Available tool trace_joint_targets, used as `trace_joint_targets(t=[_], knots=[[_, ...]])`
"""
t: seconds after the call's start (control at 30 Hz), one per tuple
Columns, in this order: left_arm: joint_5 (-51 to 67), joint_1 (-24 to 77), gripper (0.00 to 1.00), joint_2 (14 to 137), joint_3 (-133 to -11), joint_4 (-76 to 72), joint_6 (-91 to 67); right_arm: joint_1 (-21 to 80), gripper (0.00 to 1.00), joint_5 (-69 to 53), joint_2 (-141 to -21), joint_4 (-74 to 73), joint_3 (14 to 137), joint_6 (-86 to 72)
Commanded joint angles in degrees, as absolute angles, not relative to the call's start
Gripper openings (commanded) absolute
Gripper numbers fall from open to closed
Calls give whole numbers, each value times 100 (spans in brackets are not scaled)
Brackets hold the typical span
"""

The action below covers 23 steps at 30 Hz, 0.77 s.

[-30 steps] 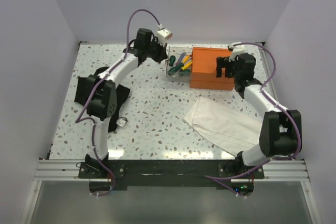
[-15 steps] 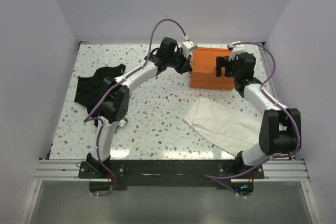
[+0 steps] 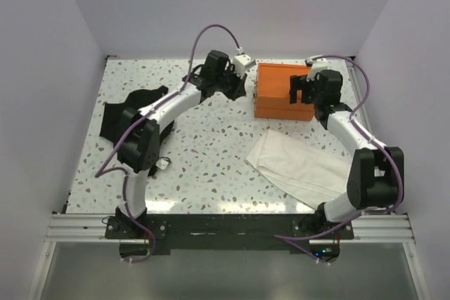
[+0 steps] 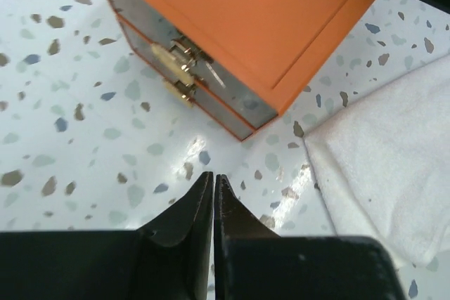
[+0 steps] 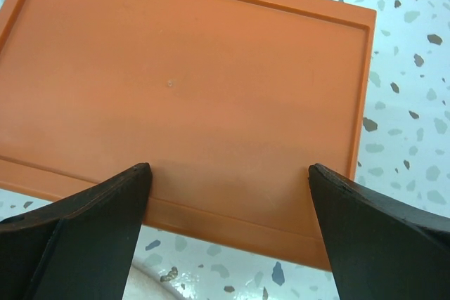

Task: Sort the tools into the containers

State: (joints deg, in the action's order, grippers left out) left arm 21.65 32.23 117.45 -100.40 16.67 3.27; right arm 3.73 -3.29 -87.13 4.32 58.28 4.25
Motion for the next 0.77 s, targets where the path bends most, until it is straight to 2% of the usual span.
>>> trace_joint_targets(t=[0.0,0.03,0.13,0.17,0.23,0.33,0.4,0.43,0.53,0.73], knots=[[2012,2664,7,10294,-9459,1932,641,396,99,-131,-8596,-1317,6151,335],[1917,2567,8,10179,-9344,1942,615,396,99,-158,-8535,-1362,6361,317],[1600,2119,23,9766,-8817,1820,510,396,99,-185,-8394,-1529,6643,264],[1530,1918,37,9704,-8650,1819,545,404,99,-132,-8350,-1573,6697,264],[1188,1767,58,9528,-8465,1741,877,387,99,138,-8158,-1705,6759,229],[397,1740,72,9387,-8104,1451,1274,404,98,1014,-8103,-2125,6969,-130],[90,1714,76,9439,-8042,1371,1493,396,99,1500,-8252,-2825,7380,-535],[18,1688,100,9466,-8033,1345,1520,422,99,1912,-8314,-3056,7522,-623],[-430,1556,100,9589,-8051,1230,1512,431,99,2346,-8499,-3708,7953,-817],[-536,1512,100,9826,-8226,1169,1292,422,99,2557,-8332,-3622,7735,-835]])
